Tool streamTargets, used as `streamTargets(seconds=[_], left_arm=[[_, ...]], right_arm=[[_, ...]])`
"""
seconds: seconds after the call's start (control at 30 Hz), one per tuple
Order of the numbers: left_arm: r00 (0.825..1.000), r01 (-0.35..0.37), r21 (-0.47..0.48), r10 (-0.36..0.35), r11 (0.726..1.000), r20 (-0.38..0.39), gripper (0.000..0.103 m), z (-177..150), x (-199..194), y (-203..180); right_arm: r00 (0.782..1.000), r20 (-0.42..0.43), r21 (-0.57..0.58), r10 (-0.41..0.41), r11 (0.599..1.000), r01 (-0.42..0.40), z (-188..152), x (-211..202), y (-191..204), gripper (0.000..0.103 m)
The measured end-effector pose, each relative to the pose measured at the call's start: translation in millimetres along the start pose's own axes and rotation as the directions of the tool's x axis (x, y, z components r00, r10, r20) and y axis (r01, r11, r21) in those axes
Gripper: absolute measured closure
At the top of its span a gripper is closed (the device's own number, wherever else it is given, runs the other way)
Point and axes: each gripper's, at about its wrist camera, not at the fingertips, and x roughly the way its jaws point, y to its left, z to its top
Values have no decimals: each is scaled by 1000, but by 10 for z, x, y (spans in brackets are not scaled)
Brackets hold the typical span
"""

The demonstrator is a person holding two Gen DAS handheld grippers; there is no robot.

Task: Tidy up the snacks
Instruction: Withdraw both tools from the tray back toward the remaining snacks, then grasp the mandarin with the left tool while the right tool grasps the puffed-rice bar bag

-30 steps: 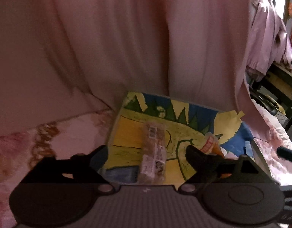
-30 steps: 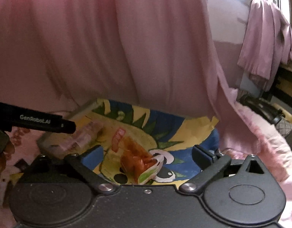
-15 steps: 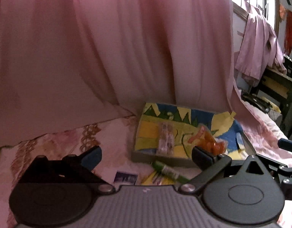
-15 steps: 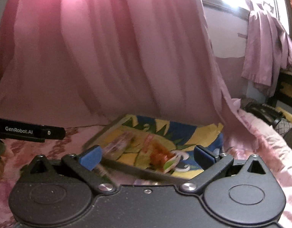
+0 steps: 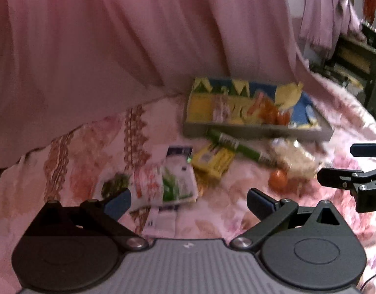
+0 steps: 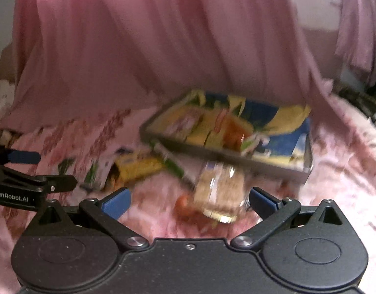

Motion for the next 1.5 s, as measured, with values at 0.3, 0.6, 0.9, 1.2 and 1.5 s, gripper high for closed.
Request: streamTargets(seconds=[0.3, 0.6, 0.9, 1.2, 1.5], left_arm=[[997, -32, -17, 31, 999, -77, 0, -59, 92, 29], [989, -51, 3, 51, 999, -138, 0, -63, 215, 10], [981, -33, 17, 35, 999, -192, 0, -45, 344, -19], [984, 25, 59, -14, 998, -180, 0, 41, 488, -155], [971, 214, 164, -192, 963, -139, 0, 214, 729, -505]], right_arm=[[997, -81, 62, 12, 998, -7, -98, 88, -80, 1], [989, -149, 50, -10, 999, 18, -121, 202, -112, 1], [986, -159, 62, -52, 996, 63, -79, 191, -273, 1], [982, -163, 121, -92, 986, 112, -55, 248, -479, 1], [989, -93, 198, -116, 971, 132, -2, 405, -592, 1]])
